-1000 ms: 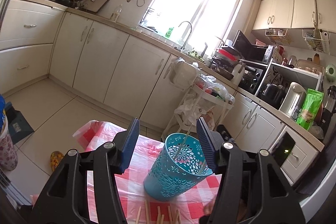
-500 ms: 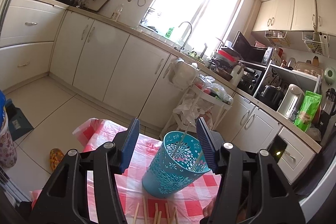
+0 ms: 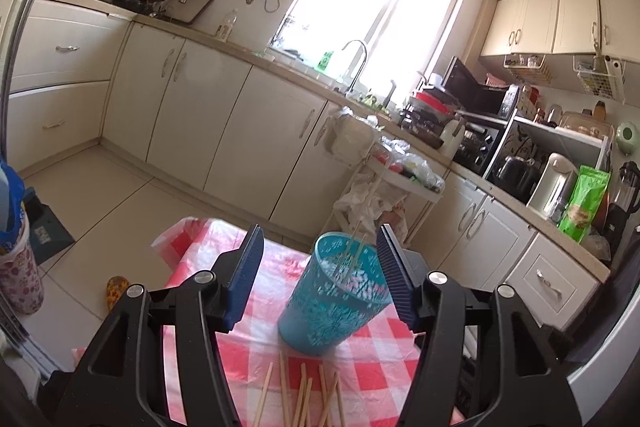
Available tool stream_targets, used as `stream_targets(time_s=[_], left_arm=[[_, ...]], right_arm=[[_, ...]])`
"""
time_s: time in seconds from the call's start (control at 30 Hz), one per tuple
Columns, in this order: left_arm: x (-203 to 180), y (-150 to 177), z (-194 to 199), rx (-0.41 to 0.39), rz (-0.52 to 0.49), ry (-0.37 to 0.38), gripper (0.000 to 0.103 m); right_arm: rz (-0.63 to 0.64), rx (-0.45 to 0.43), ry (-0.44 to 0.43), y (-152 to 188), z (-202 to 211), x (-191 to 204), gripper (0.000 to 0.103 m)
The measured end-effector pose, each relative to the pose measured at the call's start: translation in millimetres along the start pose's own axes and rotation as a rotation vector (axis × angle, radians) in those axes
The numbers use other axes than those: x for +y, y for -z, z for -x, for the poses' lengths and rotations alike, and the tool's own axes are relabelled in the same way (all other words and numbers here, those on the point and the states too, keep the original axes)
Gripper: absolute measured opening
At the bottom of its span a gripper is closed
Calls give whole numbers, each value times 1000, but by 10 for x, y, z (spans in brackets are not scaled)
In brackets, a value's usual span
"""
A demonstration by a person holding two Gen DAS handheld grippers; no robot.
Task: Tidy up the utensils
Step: 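Lower the left tool onto another chopstick and grasp it while the right tool grasps one too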
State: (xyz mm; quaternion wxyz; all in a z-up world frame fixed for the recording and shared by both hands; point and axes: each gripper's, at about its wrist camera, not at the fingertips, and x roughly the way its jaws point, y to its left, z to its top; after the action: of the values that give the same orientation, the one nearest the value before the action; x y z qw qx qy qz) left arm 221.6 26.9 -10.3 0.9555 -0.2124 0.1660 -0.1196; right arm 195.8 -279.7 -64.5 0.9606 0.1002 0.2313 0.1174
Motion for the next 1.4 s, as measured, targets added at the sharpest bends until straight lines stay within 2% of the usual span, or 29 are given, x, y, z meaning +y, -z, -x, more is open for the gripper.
stream_targets(time_s=[0.13,0.2,0.3,0.5,0.7,1.13,1.3,1.4], left_arm=[[93,198,36,77,-11,-49,56],[134,306,52,117,-23,-75,56],[140,464,35,183,-76,-109,56],[189,833,-204,334,-168,-155,56],[211,1099,-480,435,-218,-182,56],[114,1228,-552,457,-282,-205,56],[101,1236,-557,459,-301,-214,56],[113,1244,-571,463,-301,-217,57]], right_arm=[[9,251,44,489,-138,6,25],[11,324,63,658,-233,2,25],[22,390,80,794,-385,36,25],[100,440,146,890,-625,134,23],[164,471,154,900,-682,85,11],[211,521,132,939,-456,-74,8],[209,521,130,936,-477,-49,14],[206,515,132,933,-497,-38,21]])
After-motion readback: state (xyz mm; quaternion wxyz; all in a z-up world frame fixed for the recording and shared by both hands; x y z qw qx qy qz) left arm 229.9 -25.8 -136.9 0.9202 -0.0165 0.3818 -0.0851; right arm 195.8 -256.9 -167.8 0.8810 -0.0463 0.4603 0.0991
